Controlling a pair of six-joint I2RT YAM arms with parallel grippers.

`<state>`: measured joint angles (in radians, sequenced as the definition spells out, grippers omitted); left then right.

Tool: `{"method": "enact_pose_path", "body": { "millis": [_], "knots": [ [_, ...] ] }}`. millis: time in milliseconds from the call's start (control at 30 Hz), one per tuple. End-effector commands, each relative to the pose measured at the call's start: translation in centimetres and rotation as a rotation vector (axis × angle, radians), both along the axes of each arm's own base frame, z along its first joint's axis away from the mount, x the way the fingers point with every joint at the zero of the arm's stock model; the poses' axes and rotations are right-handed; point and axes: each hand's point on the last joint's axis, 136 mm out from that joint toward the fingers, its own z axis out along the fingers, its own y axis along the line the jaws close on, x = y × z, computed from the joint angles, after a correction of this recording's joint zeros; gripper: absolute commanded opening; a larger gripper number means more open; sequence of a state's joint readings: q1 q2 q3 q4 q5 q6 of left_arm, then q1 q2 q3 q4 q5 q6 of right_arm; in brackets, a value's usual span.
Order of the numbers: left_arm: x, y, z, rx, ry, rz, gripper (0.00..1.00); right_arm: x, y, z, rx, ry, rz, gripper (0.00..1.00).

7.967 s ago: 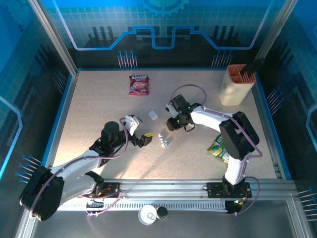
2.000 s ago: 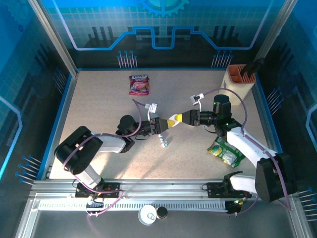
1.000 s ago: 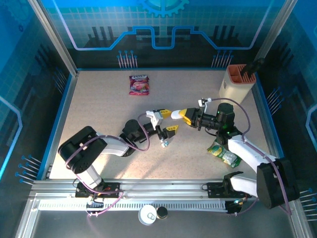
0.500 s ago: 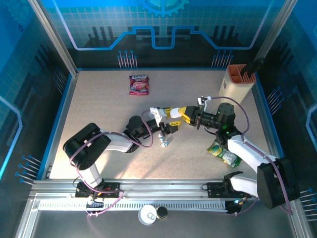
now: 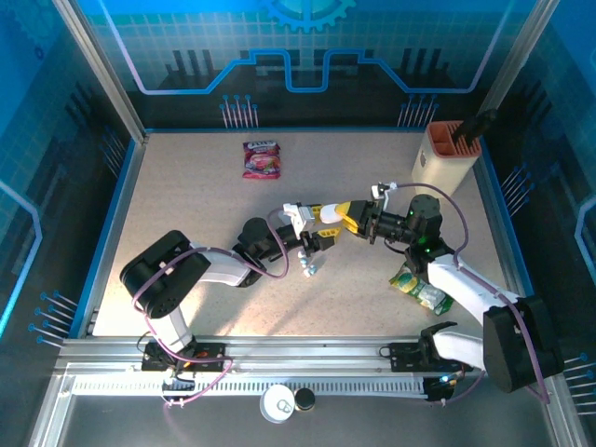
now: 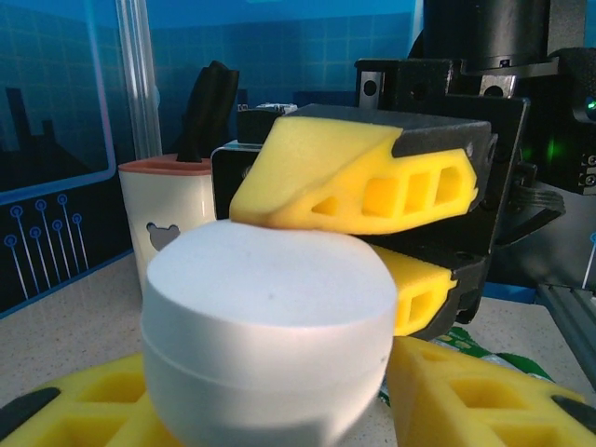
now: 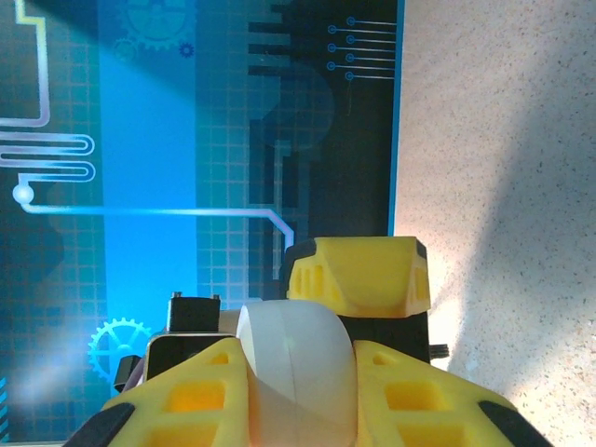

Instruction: Insert the wireless bluetooth earbuds into the charging case

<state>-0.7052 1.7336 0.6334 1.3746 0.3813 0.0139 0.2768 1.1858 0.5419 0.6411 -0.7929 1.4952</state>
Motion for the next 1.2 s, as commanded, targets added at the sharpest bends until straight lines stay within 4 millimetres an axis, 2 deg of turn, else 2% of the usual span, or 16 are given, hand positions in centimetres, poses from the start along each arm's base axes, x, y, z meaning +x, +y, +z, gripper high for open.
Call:
{"method": "enact_pose_path", "body": {
  "millis": [0, 267, 400, 667, 767, 867, 1033, 1167],
  "knots": [
    [0.1, 0.1, 2.0, -0.026, -0.084, 0.019, 0.49, -0.4, 0.4, 0.0, -0.012, -0.02, 0.027, 0.13],
    [0.5, 0.1, 2.2, -0.024, -0.1, 0.042, 0.48, -0.3, 0.4, -0.4, -0.021, -0.009, 0.028, 0.13],
    [0.5, 0.0, 2.3, -0.029, -0.098, 0.035, 0.52, -0.3, 0.4, -0.3, -0.017, -0.009, 0.027, 0.14],
    [0.3, -0.2, 2.3, -0.031, -0.09, 0.019, 0.46, 0.0, 0.3, -1.1, -0.026, 0.006, 0.021, 0.13],
    [0.4, -0.2, 1.9, -0.025, -0.084, 0.02, 0.39, 0.0, 0.4, -1.2, -0.022, 0.009, 0.026, 0.14],
    [0.4, -0.4, 1.8, -0.025, -0.077, 0.014, 0.43, 0.0, 0.3, -1.6, -0.024, 0.02, 0.025, 0.14],
    [0.4, -0.3, 1.7, -0.026, -0.071, 0.012, 0.4, 0.0, 0.3, -2.1, -0.028, 0.029, 0.023, 0.14],
    [0.4, -0.3, 1.7, -0.026, -0.069, 0.014, 0.47, 0.1, 0.1, -2.3, -0.031, 0.034, 0.016, 0.14]
  ]
}}
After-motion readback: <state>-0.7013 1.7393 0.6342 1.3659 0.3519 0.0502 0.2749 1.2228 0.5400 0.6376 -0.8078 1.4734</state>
